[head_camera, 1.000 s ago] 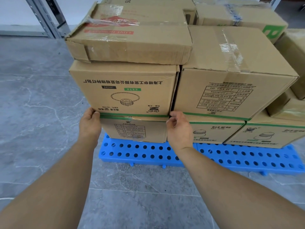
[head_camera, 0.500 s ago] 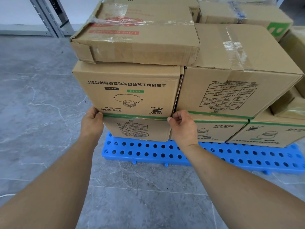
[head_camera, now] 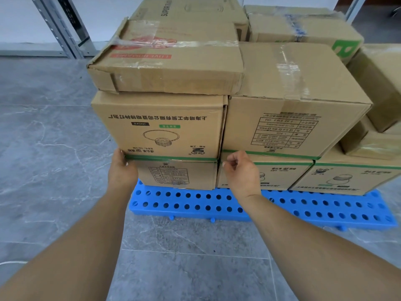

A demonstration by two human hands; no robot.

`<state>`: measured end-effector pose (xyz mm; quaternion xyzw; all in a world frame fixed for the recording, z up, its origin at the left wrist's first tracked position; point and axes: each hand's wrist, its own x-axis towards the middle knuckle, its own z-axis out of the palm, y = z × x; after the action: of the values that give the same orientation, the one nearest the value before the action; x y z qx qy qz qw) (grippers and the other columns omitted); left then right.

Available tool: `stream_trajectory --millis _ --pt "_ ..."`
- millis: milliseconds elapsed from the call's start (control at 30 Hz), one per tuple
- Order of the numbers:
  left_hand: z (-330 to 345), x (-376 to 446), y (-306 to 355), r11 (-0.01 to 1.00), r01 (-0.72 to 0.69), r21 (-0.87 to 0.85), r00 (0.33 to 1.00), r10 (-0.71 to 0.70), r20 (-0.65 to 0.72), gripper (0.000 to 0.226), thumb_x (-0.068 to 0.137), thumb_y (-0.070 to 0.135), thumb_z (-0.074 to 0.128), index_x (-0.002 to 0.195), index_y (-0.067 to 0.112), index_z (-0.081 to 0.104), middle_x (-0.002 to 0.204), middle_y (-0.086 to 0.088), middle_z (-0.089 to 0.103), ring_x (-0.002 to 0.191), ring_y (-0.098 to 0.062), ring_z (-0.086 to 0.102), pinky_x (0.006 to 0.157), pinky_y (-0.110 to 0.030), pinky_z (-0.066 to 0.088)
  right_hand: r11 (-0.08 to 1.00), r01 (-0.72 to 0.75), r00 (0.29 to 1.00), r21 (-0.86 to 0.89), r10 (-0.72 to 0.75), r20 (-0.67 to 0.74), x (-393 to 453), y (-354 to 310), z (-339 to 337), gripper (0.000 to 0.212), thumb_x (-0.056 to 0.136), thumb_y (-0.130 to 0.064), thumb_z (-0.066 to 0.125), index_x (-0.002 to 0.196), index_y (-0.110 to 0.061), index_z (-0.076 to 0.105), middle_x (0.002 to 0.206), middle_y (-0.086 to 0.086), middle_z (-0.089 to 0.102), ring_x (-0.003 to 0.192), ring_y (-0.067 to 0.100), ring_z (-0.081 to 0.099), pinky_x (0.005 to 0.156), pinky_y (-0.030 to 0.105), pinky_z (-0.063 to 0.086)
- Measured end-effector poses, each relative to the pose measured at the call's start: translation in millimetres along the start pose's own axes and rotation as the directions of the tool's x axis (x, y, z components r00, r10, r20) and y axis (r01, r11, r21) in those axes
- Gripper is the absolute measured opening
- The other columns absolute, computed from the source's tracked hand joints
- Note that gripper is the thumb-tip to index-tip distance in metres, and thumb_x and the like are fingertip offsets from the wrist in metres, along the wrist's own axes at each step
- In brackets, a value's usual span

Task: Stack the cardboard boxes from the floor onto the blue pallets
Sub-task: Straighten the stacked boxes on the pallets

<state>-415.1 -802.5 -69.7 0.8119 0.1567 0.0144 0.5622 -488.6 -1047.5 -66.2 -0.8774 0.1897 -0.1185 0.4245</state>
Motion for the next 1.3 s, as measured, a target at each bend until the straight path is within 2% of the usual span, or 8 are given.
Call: stream_trajectory --millis 167,333,433,533,633,767,1100,1300 --pt "28.2 -41.3 11.3 0.985 0.171 -0.004 0.961 -0.168 -0.22 0.052 0.092 0.016 0.044 0.142 0.019 0.031 0.143 -0.006 0.042 0.121 -0.029 0.049 0.095 -0.042 0.044 1.0 0.006 1.0 -0.03 -0.007 -0.015 2.1 11.3 -31.3 0.007 0.088 -0.019 0.058 0.084 -0.015 0.054 0.082 0.002 0.059 0.076 0.019 0.057 0.07 0.038 0.053" --pt "73.8 -103.0 29.8 0.955 0.059 0.289 0.998 -0.052 -0.031 0.022 0.091 0.009 0.036 0.104 0.011 0.054 0.082 -0.008 0.057 0.062 -0.02 0.049 0.054 -0.031 0.042 0.997 -0.03 0.999 -0.074 0.028 -0.033 -3.5 28.4 -65.0 0.017 0.089 -0.027 0.058 0.076 -0.016 0.052 0.081 0.001 0.061 0.075 0.02 0.058 0.065 0.032 0.05" --pt "106.2 -132.8 54.1 0.948 -0.156 0.278 0.979 0.111 0.172 0.027 0.096 0.014 0.037 0.114 0.015 0.056 0.094 -0.006 0.062 0.074 -0.023 0.057 0.067 -0.033 0.047 0.986 -0.108 0.989 -0.125 0.094 -0.113 -6.0 45.2 -90.1 0.024 0.09 -0.032 0.056 0.072 -0.018 0.047 0.075 0.001 0.058 0.068 0.02 0.055 0.051 0.023 0.036" --pt "134.5 -157.6 79.7 0.969 -0.188 0.158 0.952 0.141 0.27 0.038 0.098 0.016 0.037 0.136 0.02 0.041 0.127 -0.002 0.054 0.098 -0.01 0.057 0.083 -0.021 0.048 0.969 -0.238 0.952 -0.064 0.219 -0.215 -3.1 60.1 -117.6 0.021 0.088 -0.033 0.056 0.084 -0.013 0.053 0.083 0.005 0.06 0.072 0.023 0.055 0.056 0.027 0.037" --pt "156.4 -171.6 96.9 0.978 -0.195 0.081 0.955 0.17 0.245 0.056 0.097 0.011 0.039 0.148 0.019 0.019 0.15 -0.002 0.032 0.13 -0.02 0.041 0.107 -0.034 0.037 0.96 -0.28 0.914 -0.01 0.264 -0.308 2.6 68.4 -139.4 0.028 0.086 -0.036 0.059 0.092 -0.01 0.05 0.09 0.008 0.057 0.077 0.026 0.054 0.061 0.031 0.039" --pt "168.4 -169.3 111.7 0.992 -0.127 0.001 0.98 0.126 0.152 0.066 0.095 0.007 0.039 0.15 0.021 0.005 0.157 -0.002 0.015 0.136 -0.027 0.033 0.113 -0.042 0.029 0.969 -0.248 0.909 0.021 0.24 -0.34 9.8 69.4 -152.2 0.04 0.084 -0.04 0.062 0.105 -0.01 0.046 0.102 0.009 0.052 0.088 0.026 0.052 0.068 0.035 0.041" --pt "176.7 -154.7 117.0 0.997 -0.024 -0.076 0.983 0.038 0.181 0.071 0.094 0.005 0.04 0.15 0.023 0.001 0.157 0.0 0.013 0.143 -0.016 0.017 0.117 -0.04 0.019 0.976 -0.199 0.933 0.088 0.216 -0.287 29.7 78.3 -161.1 0.05 0.093 -0.029 0.05 0.139 -0.017 0.036 0.133 0.007 0.047 0.115 0.026 0.052 0.09 0.038 0.043" --pt "176.3 -149.7 118.0 0.998 -0.024 -0.052 0.987 0.032 0.156 0.064 0.093 0.002 0.039 0.149 0.02 0.013 0.153 0.0 0.016 0.113 -0.004 0.031 0.094 -0.019 0.024 0.967 -0.213 0.93 0.143 0.245 -0.273 38.1 82.0 -163.7 0.028 0.092 -0.014 0.046 0.119 -0.015 0.052 0.117 0.005 0.06 0.108 0.026 0.055 0.086 0.034 0.043"
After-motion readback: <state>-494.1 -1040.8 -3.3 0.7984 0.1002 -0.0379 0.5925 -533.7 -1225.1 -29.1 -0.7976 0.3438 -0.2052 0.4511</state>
